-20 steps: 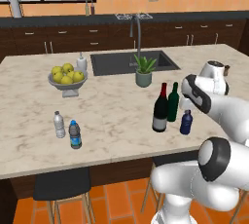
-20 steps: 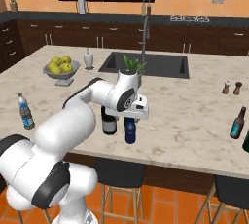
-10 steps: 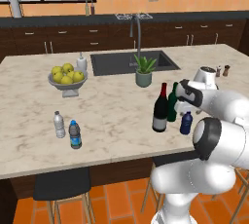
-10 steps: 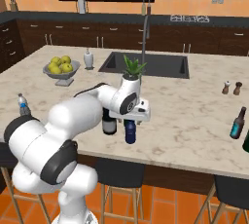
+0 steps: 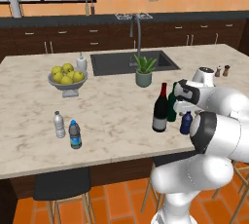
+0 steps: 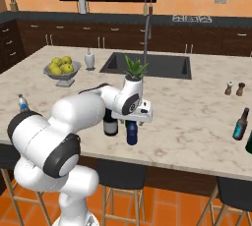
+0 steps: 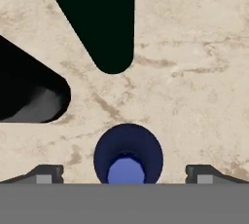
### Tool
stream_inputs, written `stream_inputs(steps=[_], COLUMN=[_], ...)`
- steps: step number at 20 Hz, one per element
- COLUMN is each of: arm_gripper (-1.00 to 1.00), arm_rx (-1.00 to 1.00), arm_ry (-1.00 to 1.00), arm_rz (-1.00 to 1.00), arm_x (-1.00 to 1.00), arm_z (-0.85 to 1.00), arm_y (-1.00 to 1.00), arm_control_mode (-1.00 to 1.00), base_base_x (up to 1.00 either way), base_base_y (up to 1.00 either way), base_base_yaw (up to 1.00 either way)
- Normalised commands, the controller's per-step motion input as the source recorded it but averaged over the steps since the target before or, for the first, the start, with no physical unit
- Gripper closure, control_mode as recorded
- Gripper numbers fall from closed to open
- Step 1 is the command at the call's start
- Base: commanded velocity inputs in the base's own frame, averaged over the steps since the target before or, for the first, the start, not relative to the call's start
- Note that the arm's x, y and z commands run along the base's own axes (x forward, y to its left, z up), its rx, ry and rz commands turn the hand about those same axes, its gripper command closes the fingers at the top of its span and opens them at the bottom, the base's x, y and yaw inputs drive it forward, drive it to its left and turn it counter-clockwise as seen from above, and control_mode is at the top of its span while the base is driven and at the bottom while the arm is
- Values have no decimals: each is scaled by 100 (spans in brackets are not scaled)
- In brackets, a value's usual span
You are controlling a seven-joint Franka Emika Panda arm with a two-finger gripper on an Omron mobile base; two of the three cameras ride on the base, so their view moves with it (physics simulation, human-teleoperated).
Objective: Move the plastic bottles in the middle to the plastics group, and the glass bottles in the middle to the glass group.
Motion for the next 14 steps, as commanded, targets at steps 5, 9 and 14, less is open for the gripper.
stream_inputs(steps=[5, 9, 14], arm_gripper=[-100, 100, 100], arm_rx=[0, 0, 0], arm_ry=[0, 0, 0], arm_rz=[0, 0, 0], arm_x=[13, 0, 0], arm_z=[-10, -9, -1], arm_y=[0, 0, 0], arm_control_mode=[-100, -100, -100], base_base_x=[0, 0, 0], base_base_y=[0, 0, 0], base_base_yaw=[0, 0, 0])
